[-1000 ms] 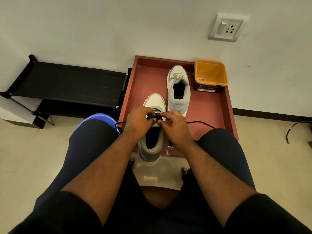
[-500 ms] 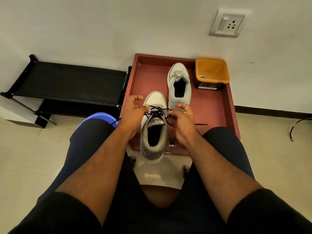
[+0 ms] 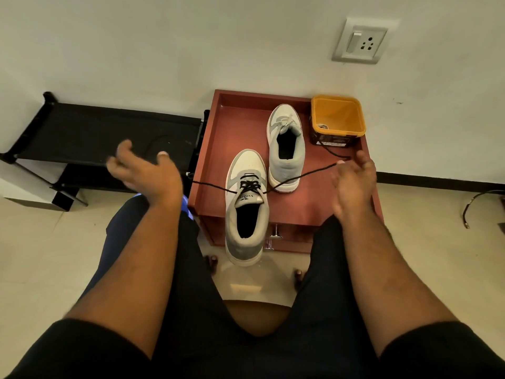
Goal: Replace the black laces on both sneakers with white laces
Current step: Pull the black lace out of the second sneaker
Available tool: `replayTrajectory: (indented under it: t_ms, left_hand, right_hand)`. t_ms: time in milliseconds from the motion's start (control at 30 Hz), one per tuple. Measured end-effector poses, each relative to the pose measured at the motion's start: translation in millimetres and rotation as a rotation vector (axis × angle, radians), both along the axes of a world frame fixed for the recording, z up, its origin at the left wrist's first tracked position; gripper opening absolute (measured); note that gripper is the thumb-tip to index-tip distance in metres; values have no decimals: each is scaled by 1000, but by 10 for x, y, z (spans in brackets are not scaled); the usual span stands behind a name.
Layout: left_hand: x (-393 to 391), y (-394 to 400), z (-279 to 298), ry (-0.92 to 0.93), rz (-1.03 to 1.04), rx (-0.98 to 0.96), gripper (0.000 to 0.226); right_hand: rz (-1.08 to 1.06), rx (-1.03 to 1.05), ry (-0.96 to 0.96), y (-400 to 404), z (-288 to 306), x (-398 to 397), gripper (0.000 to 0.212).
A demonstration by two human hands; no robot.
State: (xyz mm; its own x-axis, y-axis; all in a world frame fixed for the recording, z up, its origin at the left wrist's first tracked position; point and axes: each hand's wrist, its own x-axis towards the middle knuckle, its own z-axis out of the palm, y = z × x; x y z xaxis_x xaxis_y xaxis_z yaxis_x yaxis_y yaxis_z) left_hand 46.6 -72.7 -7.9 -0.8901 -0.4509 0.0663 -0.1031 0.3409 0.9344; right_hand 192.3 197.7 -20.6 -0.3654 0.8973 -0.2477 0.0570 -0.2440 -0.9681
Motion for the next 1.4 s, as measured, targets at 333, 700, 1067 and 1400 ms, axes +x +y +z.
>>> replayTrajectory:
  t_ms: [333, 700, 1067, 1400]
  left_hand:
    - [439, 472, -119, -242, -962, -567, 24]
    - [293, 353, -80, -397, -852, -391, 7]
    - [389, 409, -96, -360, -919, -354, 15]
    - [388, 436, -81, -376, -914, -407, 30]
  right_hand:
    - [837, 833, -361, -987, -164, -116, 26]
    - [737, 813, -489, -760, -225, -134, 15]
    - [804, 1261, -410, -990, -300, -315, 12]
    - [671, 961, -370, -733, -205, -188, 45]
